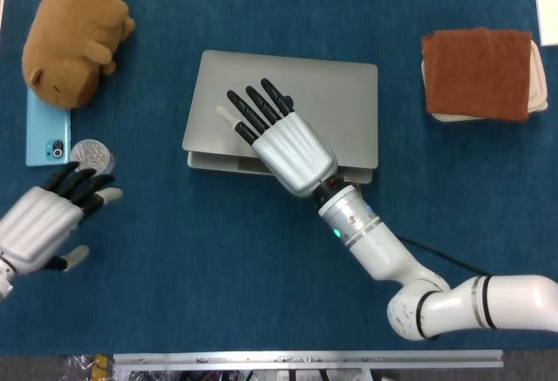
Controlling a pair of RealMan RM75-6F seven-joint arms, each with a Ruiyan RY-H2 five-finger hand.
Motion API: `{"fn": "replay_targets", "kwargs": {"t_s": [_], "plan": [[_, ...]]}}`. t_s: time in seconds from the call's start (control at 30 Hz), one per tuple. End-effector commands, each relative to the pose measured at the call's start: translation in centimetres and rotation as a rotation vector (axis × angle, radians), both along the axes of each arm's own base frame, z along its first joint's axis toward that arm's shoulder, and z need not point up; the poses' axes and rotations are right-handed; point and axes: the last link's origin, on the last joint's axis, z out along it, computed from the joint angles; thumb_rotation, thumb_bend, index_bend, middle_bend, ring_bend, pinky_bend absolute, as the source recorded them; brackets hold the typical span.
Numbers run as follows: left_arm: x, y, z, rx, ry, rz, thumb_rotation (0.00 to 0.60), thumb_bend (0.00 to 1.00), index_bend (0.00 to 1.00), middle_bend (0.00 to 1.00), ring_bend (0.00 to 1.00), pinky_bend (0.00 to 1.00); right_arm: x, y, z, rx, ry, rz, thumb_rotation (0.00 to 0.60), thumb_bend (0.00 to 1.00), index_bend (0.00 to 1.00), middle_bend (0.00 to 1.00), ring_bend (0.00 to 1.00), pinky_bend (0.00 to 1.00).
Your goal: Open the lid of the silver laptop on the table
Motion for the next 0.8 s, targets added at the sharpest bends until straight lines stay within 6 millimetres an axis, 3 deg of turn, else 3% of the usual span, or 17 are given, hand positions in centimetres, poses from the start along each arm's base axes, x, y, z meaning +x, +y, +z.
{"fn": "replay_targets", "kwargs": {"t_s": [0.03, 0.3, 0.8], "plan": [[0.4, 0.1, -0.6, -0.028, 0.005, -0.023, 0.600, 0.29, 0.08, 0.04, 0.03, 0.00, 0.1, -0.1, 0.1, -0.006, 0.000, 0.000, 0.600, 0.26, 0.00, 0.00, 0.00, 0.03], [2.4, 1.0, -2.0, -0.091, 0.016, -0.086, 0.600, 0.29, 0.00, 0.00, 0.00, 0.00, 0.1, -0.3, 0.5, -0.020, 0.002, -0.006, 0.600, 0.26, 0.00, 0.00, 0.00, 0.03], [5.2, 2.8, -4.7, -0.177, 0.024, -0.175, 0.600, 0.29, 0.00, 0.00, 0.00, 0.00, 0.2, -1.1, 1.4, -0.050, -0.003, -0.020, 0.600, 0.32, 0.00, 0.00, 0.00, 0.03]]}}
